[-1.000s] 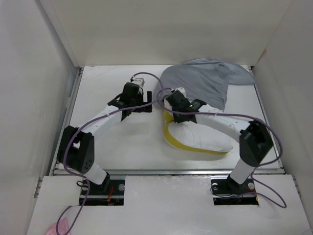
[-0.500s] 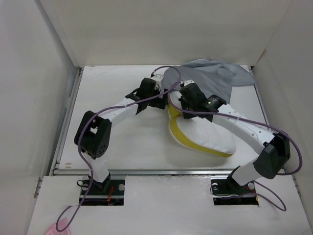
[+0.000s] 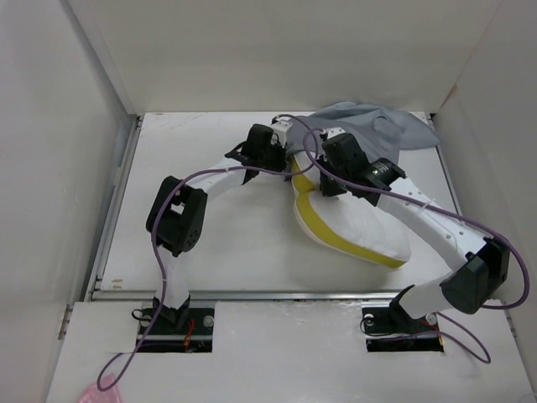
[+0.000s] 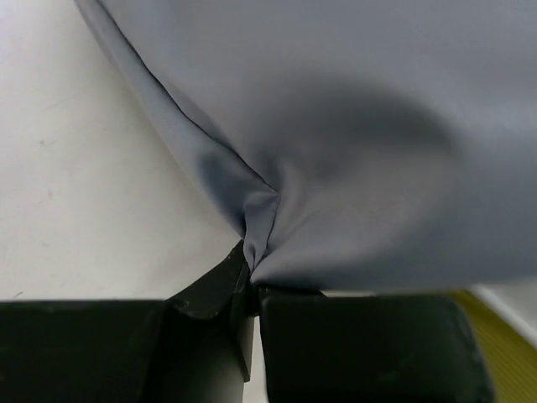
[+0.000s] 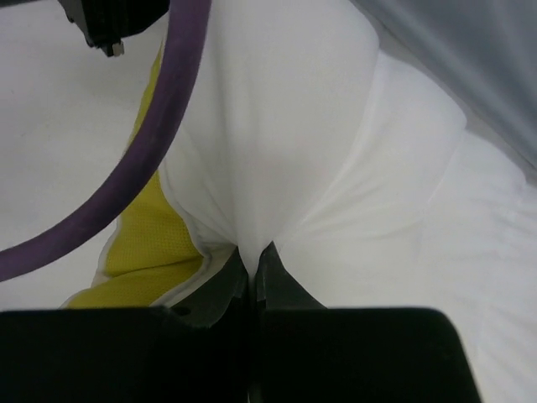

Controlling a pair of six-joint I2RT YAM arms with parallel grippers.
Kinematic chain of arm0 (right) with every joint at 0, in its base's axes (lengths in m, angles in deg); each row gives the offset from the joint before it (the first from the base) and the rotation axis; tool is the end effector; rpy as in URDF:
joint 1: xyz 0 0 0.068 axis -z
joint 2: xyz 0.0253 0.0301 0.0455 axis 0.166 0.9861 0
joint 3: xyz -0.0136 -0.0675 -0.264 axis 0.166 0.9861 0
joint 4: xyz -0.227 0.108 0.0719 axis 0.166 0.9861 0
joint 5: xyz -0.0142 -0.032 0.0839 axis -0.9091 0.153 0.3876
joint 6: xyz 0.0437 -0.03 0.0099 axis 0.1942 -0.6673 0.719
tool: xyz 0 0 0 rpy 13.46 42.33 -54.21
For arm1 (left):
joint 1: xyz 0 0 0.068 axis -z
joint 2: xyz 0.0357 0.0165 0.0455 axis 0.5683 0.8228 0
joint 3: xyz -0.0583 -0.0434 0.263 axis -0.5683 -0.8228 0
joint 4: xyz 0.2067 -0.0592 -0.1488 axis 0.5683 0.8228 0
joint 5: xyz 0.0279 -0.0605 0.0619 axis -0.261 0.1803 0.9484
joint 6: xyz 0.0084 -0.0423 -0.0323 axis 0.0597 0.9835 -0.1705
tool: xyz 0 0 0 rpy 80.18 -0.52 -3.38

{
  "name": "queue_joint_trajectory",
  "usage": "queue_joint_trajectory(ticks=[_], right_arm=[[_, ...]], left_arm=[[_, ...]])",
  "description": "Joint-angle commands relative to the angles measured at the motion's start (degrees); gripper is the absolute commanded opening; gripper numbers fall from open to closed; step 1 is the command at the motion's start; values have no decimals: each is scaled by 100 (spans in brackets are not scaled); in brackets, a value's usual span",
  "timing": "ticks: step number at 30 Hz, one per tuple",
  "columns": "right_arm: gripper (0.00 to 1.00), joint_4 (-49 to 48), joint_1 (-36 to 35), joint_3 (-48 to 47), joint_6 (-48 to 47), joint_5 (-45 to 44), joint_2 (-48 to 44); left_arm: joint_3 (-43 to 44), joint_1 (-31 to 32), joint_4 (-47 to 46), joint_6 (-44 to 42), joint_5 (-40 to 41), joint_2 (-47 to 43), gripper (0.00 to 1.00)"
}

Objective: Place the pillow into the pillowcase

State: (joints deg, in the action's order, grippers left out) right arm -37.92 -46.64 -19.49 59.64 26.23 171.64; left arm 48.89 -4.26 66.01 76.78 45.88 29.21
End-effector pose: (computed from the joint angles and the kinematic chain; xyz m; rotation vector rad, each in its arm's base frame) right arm 0.2482 0.1779 0.3449 -0.2952 2.3573 0.2001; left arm 0.3985 -0.2421 0.2321 0.6359 1.9938 -0.5547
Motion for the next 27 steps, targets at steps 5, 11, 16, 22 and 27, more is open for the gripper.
queue_joint_trajectory(ticks=[5,11,16,22,27], right_arm=[[0,-2588,113,1132,-11,-1023,-398],[0,-6814,-186,2752,-939,-2166,-1532],[0,-9249,-300,2913,-1996,-2581,-1367],[0,-10352,-353,2376,-2586,-2983,-120],[0,-11187,-353,2288,-2570,-3275,611]], left_arm=[[-927,372,-410,397,-1011,-2017,0],[-1360,1084,80,872,-694,-3291,0],[-1185,1559,1002,1030,-634,-3662,0],[-1045,2314,1828,1232,-694,-4022,0],[-798,2588,2620,1662,-326,-4523,0]])
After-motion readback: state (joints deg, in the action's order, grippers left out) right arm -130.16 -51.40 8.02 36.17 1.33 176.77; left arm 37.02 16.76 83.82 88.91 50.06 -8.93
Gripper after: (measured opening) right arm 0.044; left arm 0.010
